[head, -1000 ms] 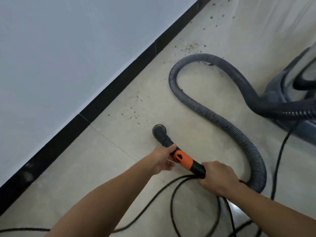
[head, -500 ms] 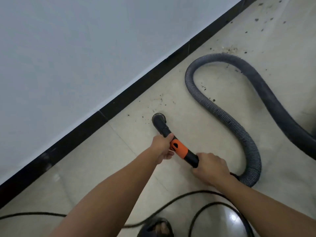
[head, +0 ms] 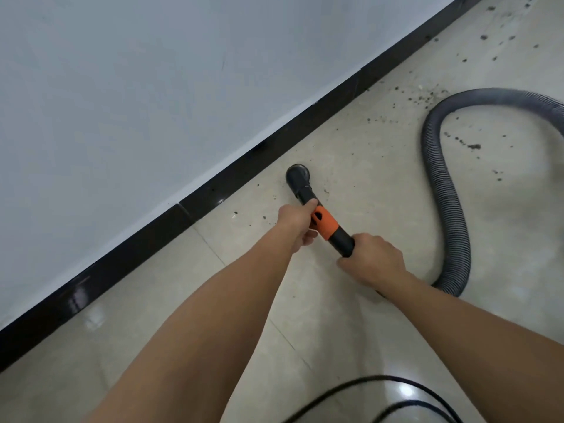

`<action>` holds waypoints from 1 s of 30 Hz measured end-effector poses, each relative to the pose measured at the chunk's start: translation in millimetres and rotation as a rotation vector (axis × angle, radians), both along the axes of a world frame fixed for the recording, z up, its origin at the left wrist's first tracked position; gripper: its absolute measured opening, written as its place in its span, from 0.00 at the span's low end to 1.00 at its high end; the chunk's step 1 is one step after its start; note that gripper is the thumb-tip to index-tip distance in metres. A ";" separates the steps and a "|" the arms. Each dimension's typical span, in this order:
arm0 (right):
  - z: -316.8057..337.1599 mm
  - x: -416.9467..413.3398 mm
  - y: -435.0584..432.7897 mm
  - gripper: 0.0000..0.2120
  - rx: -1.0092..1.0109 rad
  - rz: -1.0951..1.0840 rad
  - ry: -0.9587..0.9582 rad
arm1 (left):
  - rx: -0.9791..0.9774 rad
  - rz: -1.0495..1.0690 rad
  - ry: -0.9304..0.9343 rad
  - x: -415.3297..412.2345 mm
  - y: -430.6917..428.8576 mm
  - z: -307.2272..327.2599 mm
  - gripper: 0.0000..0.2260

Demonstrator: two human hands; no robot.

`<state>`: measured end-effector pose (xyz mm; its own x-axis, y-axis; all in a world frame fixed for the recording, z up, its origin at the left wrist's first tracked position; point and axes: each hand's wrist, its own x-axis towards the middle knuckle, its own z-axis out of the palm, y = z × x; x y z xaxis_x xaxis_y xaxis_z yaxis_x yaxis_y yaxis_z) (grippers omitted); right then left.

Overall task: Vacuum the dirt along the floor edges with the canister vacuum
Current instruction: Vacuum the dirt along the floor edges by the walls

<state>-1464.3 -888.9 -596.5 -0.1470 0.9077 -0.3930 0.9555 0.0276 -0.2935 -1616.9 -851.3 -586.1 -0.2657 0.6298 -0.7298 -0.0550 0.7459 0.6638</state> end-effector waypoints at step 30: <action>0.6 3.2 -46.2 0.07 -0.081 0.233 -0.022 | 0.036 0.175 -0.083 -13.5 -80.0 -10.9 0.11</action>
